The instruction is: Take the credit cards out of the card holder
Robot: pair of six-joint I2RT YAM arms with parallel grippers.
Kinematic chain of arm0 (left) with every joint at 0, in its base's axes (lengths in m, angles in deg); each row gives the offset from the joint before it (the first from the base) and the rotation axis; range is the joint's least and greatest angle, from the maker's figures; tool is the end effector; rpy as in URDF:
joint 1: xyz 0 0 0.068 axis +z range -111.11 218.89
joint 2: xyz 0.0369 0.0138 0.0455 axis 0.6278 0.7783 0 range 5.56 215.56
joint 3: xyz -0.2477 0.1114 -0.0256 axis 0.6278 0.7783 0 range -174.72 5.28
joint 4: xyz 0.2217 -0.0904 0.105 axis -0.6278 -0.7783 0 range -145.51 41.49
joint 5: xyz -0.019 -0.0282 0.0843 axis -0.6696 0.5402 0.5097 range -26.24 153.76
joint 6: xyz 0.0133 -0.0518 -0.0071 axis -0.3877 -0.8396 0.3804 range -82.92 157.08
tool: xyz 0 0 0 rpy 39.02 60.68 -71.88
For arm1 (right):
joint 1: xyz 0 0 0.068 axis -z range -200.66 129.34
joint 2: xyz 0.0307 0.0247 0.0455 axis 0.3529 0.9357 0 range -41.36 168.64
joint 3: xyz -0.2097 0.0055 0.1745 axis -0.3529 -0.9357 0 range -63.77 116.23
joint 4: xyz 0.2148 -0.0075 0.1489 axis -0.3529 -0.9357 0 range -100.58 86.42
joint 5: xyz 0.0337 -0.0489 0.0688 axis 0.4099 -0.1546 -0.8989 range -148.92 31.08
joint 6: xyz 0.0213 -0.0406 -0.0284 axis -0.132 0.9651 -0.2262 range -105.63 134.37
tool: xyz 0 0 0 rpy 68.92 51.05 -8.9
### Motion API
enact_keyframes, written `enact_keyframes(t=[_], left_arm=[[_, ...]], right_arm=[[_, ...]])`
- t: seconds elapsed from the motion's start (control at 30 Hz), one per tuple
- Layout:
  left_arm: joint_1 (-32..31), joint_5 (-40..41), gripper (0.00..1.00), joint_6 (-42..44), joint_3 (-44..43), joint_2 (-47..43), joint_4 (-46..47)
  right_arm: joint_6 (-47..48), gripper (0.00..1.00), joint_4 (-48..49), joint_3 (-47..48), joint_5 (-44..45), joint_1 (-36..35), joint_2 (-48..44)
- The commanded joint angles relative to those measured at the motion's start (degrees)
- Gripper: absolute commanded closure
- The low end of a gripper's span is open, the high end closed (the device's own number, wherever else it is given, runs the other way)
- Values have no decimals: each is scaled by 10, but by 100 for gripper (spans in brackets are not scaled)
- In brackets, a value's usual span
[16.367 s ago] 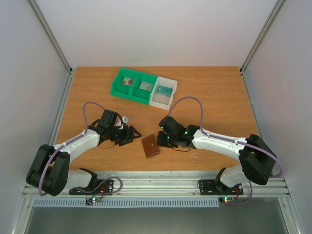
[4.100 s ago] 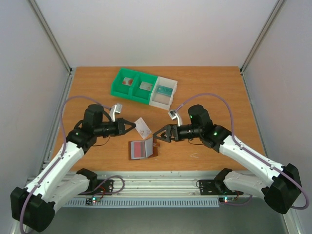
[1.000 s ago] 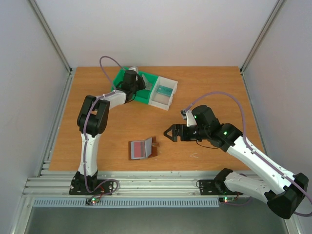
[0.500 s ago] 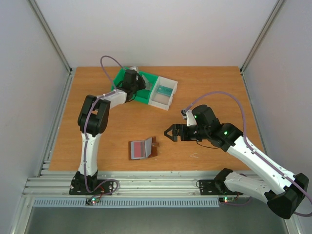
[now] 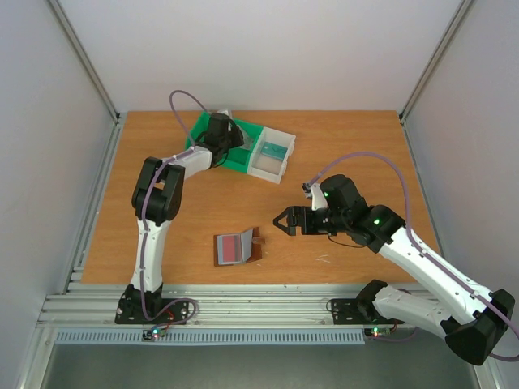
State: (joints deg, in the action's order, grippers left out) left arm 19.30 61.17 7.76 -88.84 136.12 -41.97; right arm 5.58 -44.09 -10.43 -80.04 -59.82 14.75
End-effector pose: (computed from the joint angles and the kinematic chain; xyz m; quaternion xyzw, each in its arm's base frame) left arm 0.4888 -0.1756 0.1622 -0.0621 0.8632 -0.2251 0.4476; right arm 0.1458 0.1352 0.3073 -0.3065 0.8520 0.3121 0.2877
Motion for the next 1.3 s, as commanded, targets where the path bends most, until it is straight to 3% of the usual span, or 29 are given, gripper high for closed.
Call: enact_keyframes(t=[0.0, 0.37, 1.0, 1.27], left_arm=[[-1, 2, 85, 14, -19, 10, 5], [-1, -1, 75, 16, -25, 0, 0], [-1, -22, 42, 25, -41, -32, -33], [-1, -38, 30, 28, -66, -64, -98]], right_arm=[[1, 1, -10, 18, 8, 3, -9], [0, 1, -10, 24, 4, 3, -8], [-16, 1, -19, 28, 3, 3, -20], [-29, 1, -18, 19, -4, 2, -30]])
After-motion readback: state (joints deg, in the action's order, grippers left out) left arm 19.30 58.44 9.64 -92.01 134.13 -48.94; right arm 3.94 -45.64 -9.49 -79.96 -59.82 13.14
